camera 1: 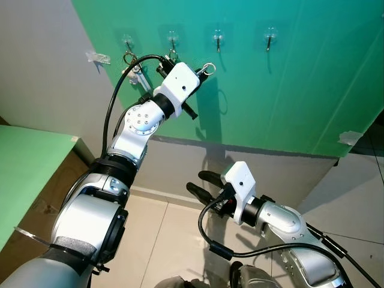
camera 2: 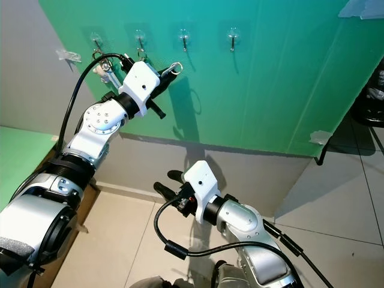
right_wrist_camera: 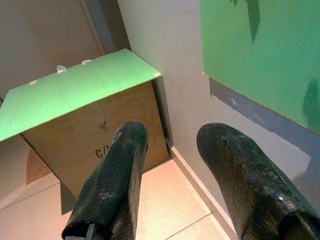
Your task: Hang keys on a hook
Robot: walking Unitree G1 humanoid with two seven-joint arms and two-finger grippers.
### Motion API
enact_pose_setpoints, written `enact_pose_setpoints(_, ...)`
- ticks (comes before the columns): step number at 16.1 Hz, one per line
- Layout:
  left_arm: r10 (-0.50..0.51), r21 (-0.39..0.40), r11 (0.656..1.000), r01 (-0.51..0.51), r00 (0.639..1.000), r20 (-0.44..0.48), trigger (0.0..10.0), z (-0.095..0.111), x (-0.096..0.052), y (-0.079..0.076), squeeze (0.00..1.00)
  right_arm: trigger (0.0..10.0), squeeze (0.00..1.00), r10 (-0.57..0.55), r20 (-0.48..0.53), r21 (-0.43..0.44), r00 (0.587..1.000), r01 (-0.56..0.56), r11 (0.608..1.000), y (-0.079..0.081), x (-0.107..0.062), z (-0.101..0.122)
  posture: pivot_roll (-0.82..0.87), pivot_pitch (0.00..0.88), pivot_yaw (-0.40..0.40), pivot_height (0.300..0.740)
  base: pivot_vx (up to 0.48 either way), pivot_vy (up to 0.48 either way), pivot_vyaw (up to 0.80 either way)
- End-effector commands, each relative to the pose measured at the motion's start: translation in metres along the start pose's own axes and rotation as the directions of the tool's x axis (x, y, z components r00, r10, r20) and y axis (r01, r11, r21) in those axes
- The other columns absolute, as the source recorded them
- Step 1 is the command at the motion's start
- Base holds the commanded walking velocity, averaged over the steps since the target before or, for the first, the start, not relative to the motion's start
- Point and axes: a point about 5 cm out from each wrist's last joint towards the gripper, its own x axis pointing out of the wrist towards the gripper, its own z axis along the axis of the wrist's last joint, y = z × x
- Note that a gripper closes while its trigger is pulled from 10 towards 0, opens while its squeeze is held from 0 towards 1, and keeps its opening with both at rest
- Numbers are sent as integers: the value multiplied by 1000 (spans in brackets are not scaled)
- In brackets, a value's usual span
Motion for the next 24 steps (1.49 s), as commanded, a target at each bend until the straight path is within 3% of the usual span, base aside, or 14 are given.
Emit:
enact_pose_setpoints(1,49,16,999,-50,997,62,0,11,-3,12,0,10000,0,12,11,3,1000,-13,1000,3,0,3,-227,80,150,720,0,0,0)
enact_pose_setpoints(5,143,12,989,-147,975,169,0,36,-2,35,0,10000,0,11,11,3,1000,-11,1000,3,1,3,-225,79,149,720,0,0,0)
enact_pose_setpoints(8,176,21,983,-182,971,159,0,38,0,45,0,10000,0,13,12,2,1000,-13,1000,3,1,3,-227,76,149,720,0,0,0)
enact_pose_setpoints(14,125,-54,991,-119,983,131,0,32,11,27,0,10000,0,10,13,-4,1000,-10,1000,2,0,5,-242,65,150,720,0,0,0)
enact_pose_setpoints(21,106,-57,993,-101,990,89,0,26,15,22,0,10000,0,10,9,1,1000,-10,1000,3,-2,3,-239,75,150,720,0,0,0)
enact_pose_setpoints(24,52,-36,998,-49,996,75,0,29,21,18,0,10000,0,16,7,0,1000,-16,1000,4,-2,3,-241,81,150,720,0,0,0)
